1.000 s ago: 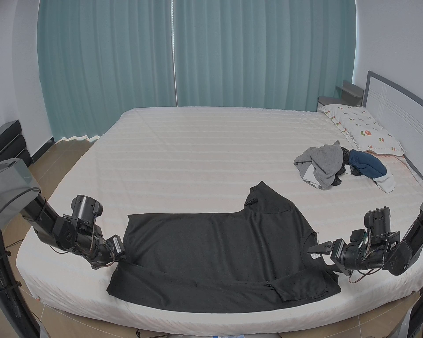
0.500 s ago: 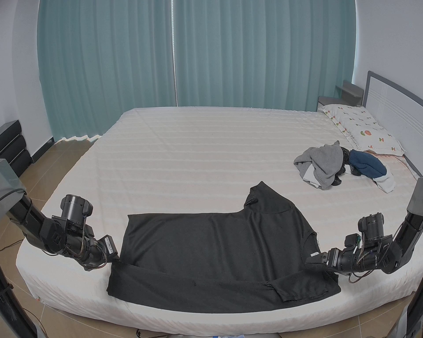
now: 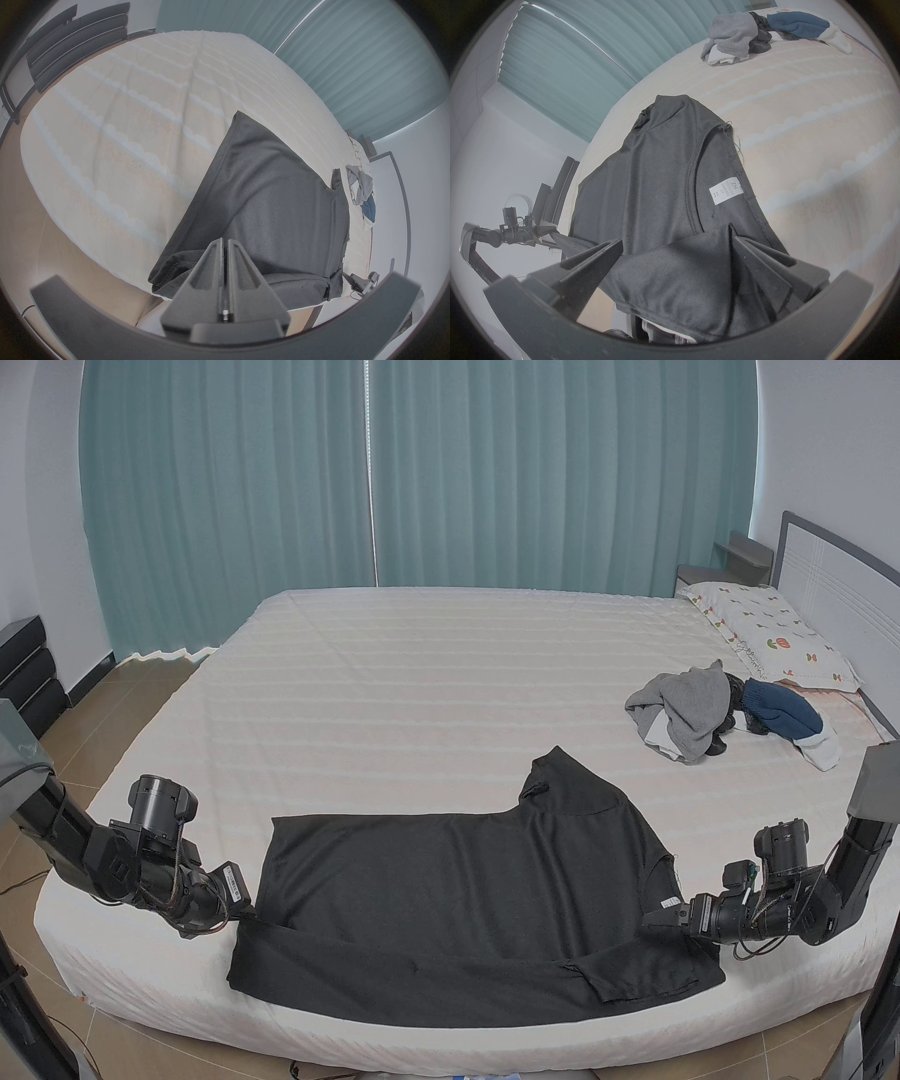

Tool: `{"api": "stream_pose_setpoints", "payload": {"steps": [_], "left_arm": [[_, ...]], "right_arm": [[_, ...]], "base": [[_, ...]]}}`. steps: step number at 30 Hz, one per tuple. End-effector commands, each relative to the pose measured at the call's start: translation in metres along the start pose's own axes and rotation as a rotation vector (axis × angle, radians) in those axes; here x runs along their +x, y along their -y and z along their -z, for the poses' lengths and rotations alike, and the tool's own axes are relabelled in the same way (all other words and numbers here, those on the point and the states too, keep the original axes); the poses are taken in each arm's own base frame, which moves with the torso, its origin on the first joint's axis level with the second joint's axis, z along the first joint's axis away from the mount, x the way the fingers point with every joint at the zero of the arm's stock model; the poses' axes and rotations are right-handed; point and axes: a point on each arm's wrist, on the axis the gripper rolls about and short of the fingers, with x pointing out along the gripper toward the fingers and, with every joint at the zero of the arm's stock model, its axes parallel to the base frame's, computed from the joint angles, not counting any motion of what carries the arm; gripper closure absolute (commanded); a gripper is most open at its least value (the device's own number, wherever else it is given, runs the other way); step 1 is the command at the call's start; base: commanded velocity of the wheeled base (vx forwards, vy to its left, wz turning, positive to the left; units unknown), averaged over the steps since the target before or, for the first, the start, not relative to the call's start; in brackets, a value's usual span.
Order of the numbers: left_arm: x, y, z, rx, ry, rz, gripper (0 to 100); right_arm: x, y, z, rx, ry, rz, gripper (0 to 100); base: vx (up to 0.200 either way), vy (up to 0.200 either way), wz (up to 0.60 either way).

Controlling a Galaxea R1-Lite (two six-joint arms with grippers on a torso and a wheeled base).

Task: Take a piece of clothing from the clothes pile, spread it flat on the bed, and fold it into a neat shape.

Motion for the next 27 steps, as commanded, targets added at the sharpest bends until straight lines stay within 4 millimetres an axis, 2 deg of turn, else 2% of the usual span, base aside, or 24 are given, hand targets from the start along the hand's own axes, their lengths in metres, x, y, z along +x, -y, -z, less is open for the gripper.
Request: {"api": "stream_pose_setpoints", "payload": {"steps": [1, 10, 11, 27], "left_arm": [[0.0, 0.0, 0.0, -0.001, 0.001, 0.001, 100], [0.0, -0.001, 0.0, -0.004, -0.002, -0.001, 100], [0.0, -0.001, 0.0, -0.004, -0.002, -0.001, 100], [0.0, 0.0, 0.0, 0.0, 0.0, -0.001, 100]], "right_arm": [[0.006, 0.006, 0.006, 0.004, -0.027, 0.01, 0], [0.011, 0.013, 0.009, -0.021, -0.033, 0.016, 0], [0.011, 0.013, 0.008, -0.021, -0.029, 0.016, 100], [0.001, 0.022, 0.008, -0.01, 0.006, 0.034, 100]], "base": [[0.0, 0.0, 0.0], [0.0, 0.0, 0.0], [0.0, 0.0, 0.0], [0.0, 0.0, 0.0]]}}
